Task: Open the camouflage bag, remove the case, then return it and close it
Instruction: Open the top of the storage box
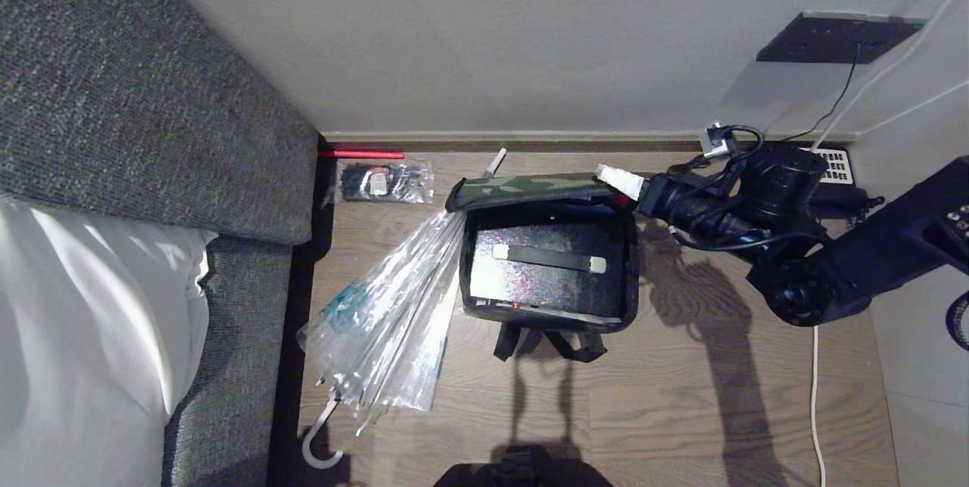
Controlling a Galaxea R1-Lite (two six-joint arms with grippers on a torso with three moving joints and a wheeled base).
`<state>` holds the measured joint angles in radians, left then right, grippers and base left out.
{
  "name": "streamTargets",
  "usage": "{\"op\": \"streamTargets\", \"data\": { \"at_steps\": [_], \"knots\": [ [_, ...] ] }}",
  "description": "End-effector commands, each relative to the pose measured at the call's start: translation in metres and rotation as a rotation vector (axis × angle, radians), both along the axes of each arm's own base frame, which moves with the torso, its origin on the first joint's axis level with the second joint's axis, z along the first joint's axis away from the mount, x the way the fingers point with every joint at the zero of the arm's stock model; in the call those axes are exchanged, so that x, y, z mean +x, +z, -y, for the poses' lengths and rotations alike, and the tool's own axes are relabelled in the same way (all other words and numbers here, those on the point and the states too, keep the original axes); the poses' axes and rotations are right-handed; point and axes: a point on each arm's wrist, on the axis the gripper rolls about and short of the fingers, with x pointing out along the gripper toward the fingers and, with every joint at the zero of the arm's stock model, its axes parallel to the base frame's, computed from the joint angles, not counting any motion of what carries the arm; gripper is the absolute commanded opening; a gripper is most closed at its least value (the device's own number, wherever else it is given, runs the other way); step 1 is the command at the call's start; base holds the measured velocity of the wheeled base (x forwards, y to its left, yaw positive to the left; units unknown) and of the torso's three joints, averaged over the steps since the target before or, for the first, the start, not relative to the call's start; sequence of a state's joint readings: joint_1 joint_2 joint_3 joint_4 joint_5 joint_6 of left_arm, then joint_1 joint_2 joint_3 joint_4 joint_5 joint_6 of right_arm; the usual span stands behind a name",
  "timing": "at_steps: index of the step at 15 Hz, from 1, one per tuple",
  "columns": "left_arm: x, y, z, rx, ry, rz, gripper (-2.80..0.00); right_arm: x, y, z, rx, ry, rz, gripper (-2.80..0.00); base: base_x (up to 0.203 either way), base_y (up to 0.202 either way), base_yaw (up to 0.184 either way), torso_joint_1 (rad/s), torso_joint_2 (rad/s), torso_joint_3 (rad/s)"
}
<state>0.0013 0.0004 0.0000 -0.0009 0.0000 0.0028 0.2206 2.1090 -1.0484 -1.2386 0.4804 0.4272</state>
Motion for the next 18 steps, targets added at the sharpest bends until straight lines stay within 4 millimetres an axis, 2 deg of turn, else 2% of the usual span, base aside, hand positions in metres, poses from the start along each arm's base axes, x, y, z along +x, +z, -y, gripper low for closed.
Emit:
{"op": "streamTargets", "data": {
  "at_steps": [1,9,12,13,15,18],
  "knots": [
    [0.0,0.0,0.0,0.0,0.0,0.0,-2.8,0.004,0.006,0.0,0.008,0.002,0.059,0.0,0.0,0.0,0.0,0.0,0.0,0.0],
    [0.0,0.0,0.0,0.0,0.0,0.001,-2.8,0.009,0.003,-0.001,0.008,-0.009,0.091,0.0,0.0,0.0,0.0,0.0,0.0,0.0],
    [0.0,0.0,0.0,0.0,0.0,0.001,-2.8,-0.005,0.002,0.006,0.008,-0.027,0.044,0.0,0.0,0.0,0.0,0.0,0.0,0.0],
    [0.0,0.0,0.0,0.0,0.0,0.001,-2.8,-0.014,-0.002,0.008,0.005,-0.028,0.008,-2.8,0.0,0.0,0.0,0.0,0.0,0.0],
    [0.0,0.0,0.0,0.0,0.0,0.0,-2.8,-0.036,-0.007,0.012,-0.002,-0.021,-0.059,-2.8,0.0,0.0,0.0,0.0,0.0,0.0],
    [0.0,0.0,0.0,0.0,0.0,0.001,-2.8,-0.076,0.005,0.017,-0.031,0.022,-0.18,-2.8,0.0,0.0,0.0,0.0,0.0,0.0]
  ]
}}
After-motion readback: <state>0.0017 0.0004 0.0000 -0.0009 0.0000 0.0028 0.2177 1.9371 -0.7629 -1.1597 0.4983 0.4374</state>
